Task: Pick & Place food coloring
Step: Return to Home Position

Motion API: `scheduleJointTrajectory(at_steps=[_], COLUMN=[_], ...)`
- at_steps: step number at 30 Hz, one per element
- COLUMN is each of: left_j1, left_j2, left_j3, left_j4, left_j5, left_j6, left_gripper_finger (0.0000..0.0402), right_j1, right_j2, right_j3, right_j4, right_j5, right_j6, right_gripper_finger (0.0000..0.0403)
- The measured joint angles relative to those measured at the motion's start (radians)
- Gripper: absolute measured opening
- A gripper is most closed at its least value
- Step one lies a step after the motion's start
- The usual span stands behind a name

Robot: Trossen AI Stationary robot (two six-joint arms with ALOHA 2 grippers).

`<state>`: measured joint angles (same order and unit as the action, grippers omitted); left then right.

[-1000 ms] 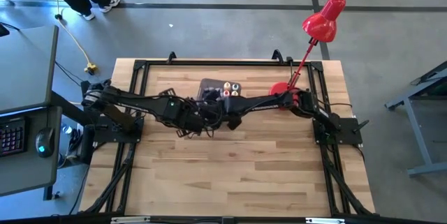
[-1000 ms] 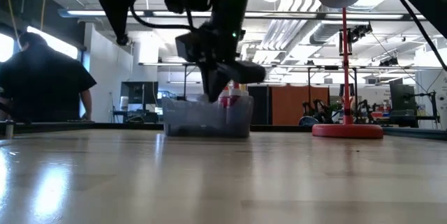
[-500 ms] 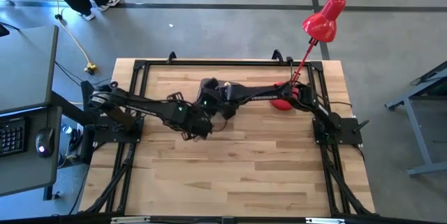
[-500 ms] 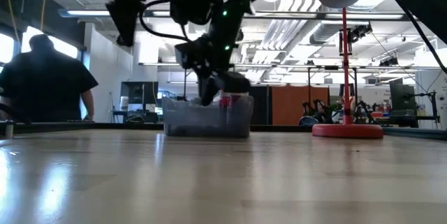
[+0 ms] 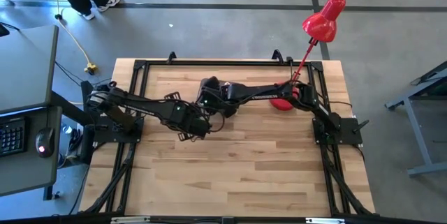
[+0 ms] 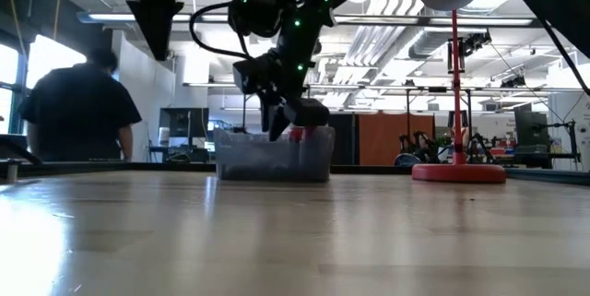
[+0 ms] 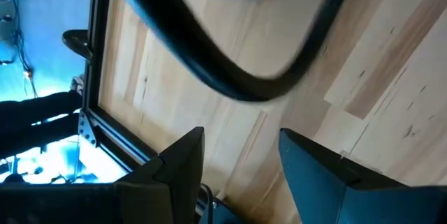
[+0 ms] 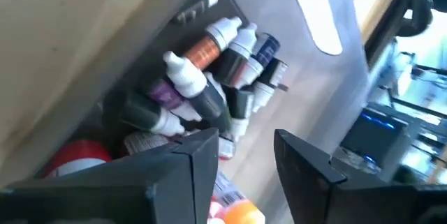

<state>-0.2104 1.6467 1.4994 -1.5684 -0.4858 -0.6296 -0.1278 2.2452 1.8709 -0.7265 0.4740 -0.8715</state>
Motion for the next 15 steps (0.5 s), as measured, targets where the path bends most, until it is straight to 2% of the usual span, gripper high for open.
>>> scheduleJointTrajectory(at_steps=[4, 9, 11, 15], left_j1=[0.0, 0.0, 0.0, 0.001], left_j2=[-0.014, -0.117, -0.177, -0.318], left_j3=[0.0, 0.0, 0.001, 0.0], left_j4=[0.002, 0.005, -0.006, -0.003], left_j5=[-0.001, -0.052, -0.087, -0.128], left_j6=[0.007, -0.002, -0.008, -0.024], left_gripper_finger=[0.0181, 0.0181, 0.0181, 0.0181], right_j1=[0.027, 0.068, 0.08, 0.092], right_j2=[-0.016, -0.101, -0.159, -0.326], right_j3=[0.0, 0.0, 0.0, 0.0], right_j4=[-0.027, -0.122, -0.178, -0.313], right_j5=[0.106, 0.252, 0.247, 0.156], right_j6=[-0.002, 0.03, 0.065, 0.24], right_gripper_finger=[0.0137, 0.0137, 0.0137, 0.0137])
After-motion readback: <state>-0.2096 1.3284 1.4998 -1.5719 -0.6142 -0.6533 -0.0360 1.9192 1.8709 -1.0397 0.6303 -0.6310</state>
